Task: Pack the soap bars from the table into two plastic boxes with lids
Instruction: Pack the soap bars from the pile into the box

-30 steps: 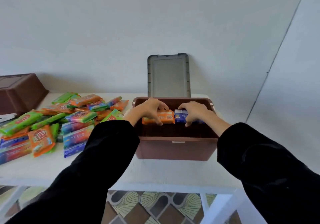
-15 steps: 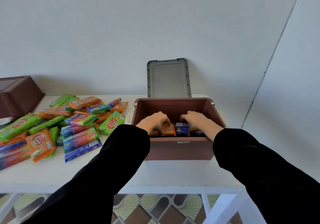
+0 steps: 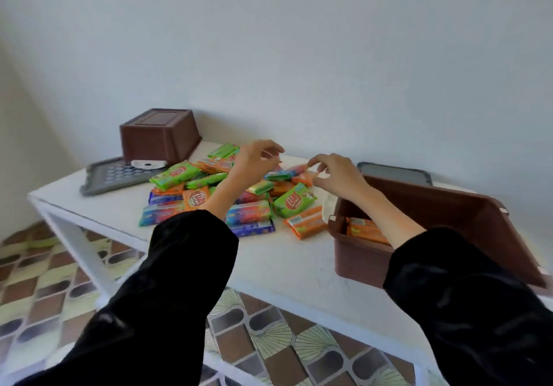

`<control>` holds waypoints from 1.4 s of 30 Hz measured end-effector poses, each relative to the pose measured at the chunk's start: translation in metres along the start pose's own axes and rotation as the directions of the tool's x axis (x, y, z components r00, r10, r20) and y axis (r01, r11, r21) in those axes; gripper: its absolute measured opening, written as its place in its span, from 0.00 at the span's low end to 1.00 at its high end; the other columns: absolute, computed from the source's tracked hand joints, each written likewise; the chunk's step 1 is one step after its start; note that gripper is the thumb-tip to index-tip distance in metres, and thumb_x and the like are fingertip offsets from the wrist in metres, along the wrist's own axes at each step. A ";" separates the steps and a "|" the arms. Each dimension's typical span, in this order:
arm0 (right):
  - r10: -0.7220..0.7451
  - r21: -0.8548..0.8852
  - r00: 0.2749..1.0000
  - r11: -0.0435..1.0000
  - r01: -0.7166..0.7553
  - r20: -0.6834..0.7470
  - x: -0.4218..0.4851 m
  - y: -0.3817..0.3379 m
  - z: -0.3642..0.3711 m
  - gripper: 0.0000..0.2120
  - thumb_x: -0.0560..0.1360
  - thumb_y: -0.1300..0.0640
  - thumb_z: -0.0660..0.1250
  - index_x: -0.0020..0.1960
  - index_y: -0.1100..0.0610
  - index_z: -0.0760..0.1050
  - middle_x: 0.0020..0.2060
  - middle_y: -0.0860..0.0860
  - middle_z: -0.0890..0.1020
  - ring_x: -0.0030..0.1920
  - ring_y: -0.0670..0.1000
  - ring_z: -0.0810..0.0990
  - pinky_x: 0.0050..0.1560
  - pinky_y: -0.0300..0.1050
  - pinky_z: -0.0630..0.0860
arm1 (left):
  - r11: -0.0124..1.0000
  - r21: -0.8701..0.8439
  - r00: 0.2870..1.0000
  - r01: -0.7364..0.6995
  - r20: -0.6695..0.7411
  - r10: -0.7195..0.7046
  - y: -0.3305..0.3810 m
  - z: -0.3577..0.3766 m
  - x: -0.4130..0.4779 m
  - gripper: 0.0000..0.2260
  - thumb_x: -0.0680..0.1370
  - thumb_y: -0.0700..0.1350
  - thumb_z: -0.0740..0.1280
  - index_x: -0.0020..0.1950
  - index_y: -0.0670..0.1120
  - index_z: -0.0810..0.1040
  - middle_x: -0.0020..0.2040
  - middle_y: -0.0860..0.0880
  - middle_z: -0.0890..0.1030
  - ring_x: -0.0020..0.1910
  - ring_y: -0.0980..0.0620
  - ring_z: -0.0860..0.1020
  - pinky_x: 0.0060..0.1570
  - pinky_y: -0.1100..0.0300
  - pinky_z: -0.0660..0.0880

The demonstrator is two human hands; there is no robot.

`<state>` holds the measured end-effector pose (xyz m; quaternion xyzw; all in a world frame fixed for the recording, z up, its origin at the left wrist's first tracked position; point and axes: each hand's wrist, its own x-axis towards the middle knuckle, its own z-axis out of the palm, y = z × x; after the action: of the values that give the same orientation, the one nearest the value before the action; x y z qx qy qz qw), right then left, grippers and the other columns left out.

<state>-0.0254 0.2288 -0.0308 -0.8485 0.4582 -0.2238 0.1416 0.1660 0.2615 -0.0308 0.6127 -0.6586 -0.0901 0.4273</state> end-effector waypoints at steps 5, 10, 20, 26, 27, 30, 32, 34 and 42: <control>-0.129 0.026 0.971 0.992 0.127 0.202 0.025 -0.057 0.075 0.23 0.72 0.56 0.69 0.67 0.55 0.70 0.63 0.57 0.74 0.62 0.55 0.74 0.59 0.47 0.70 | 0.887 0.199 0.909 0.416 -0.110 -0.401 -0.095 -0.046 -0.041 0.14 0.72 0.42 0.68 0.57 0.46 0.79 0.59 0.44 0.79 0.58 0.46 0.76 0.55 0.57 0.72; -0.151 0.003 0.922 0.987 0.160 0.355 0.044 -0.067 0.134 0.25 0.72 0.52 0.69 0.67 0.55 0.69 0.65 0.56 0.72 0.64 0.55 0.71 0.61 0.47 0.69 | 0.724 0.212 0.751 0.656 -0.088 -0.655 -0.146 -0.045 -0.064 0.27 0.72 0.50 0.69 0.70 0.51 0.67 0.68 0.41 0.65 0.67 0.40 0.66 0.67 0.50 0.65; -0.219 -0.234 0.907 0.920 0.315 0.359 0.044 -0.045 0.161 0.31 0.74 0.39 0.61 0.73 0.50 0.62 0.63 0.56 0.66 0.63 0.57 0.66 0.62 0.50 0.67 | 0.613 0.288 0.661 0.736 -0.108 -0.743 -0.152 -0.004 -0.049 0.41 0.74 0.58 0.66 0.76 0.51 0.42 0.72 0.35 0.54 0.72 0.36 0.54 0.68 0.45 0.58; -0.239 -0.282 0.901 0.893 0.351 0.363 0.037 -0.045 0.158 0.27 0.75 0.42 0.62 0.71 0.46 0.64 0.63 0.56 0.70 0.64 0.58 0.65 0.60 0.48 0.67 | 0.560 0.438 0.633 0.703 -0.025 -0.774 -0.146 -0.008 -0.044 0.43 0.75 0.49 0.68 0.76 0.47 0.39 0.74 0.36 0.50 0.73 0.37 0.52 0.68 0.45 0.61; -0.230 -0.278 0.902 0.898 0.341 0.364 0.037 -0.046 0.158 0.27 0.74 0.42 0.63 0.71 0.46 0.65 0.62 0.55 0.71 0.64 0.57 0.65 0.59 0.49 0.68 | 0.563 0.453 0.628 0.691 0.008 -0.778 -0.146 -0.012 -0.044 0.43 0.74 0.47 0.68 0.76 0.47 0.39 0.74 0.36 0.49 0.73 0.37 0.51 0.68 0.46 0.61; -0.189 -0.234 0.884 0.922 0.310 0.427 0.045 -0.051 0.154 0.27 0.72 0.44 0.67 0.69 0.48 0.67 0.63 0.54 0.71 0.66 0.56 0.66 0.61 0.50 0.68 | 0.593 0.456 0.652 0.664 0.036 -0.757 -0.149 -0.022 -0.049 0.45 0.71 0.48 0.72 0.76 0.48 0.44 0.75 0.38 0.52 0.73 0.39 0.54 0.68 0.47 0.63; -0.175 -0.181 0.853 0.937 0.297 0.492 0.051 -0.056 0.151 0.27 0.71 0.47 0.69 0.68 0.51 0.67 0.64 0.54 0.71 0.66 0.55 0.68 0.62 0.50 0.69 | 0.617 0.436 0.683 0.655 0.006 -0.730 -0.153 -0.025 -0.053 0.45 0.69 0.50 0.74 0.76 0.50 0.49 0.74 0.40 0.56 0.72 0.40 0.58 0.65 0.48 0.67; -0.170 -0.159 0.839 0.944 0.289 0.517 0.053 -0.060 0.149 0.29 0.71 0.49 0.71 0.68 0.53 0.65 0.66 0.54 0.71 0.65 0.55 0.70 0.62 0.50 0.70 | 0.638 0.416 0.708 0.648 -0.022 -0.706 -0.154 -0.026 -0.055 0.44 0.67 0.51 0.75 0.76 0.50 0.52 0.73 0.41 0.60 0.71 0.42 0.62 0.63 0.49 0.70; -0.133 -0.020 0.962 0.990 0.142 0.238 0.059 -0.071 0.110 0.36 0.64 0.50 0.77 0.69 0.56 0.69 0.62 0.54 0.77 0.60 0.54 0.76 0.57 0.45 0.71 | 0.785 0.333 0.837 0.522 -0.021 -0.547 -0.128 -0.057 -0.038 0.44 0.62 0.46 0.77 0.74 0.47 0.61 0.64 0.44 0.74 0.62 0.46 0.73 0.58 0.52 0.74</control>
<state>0.1098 0.2217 -0.0787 -0.9013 0.3820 -0.1223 0.1636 0.2930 0.2881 -0.0951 0.8319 -0.4796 -0.1206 0.2516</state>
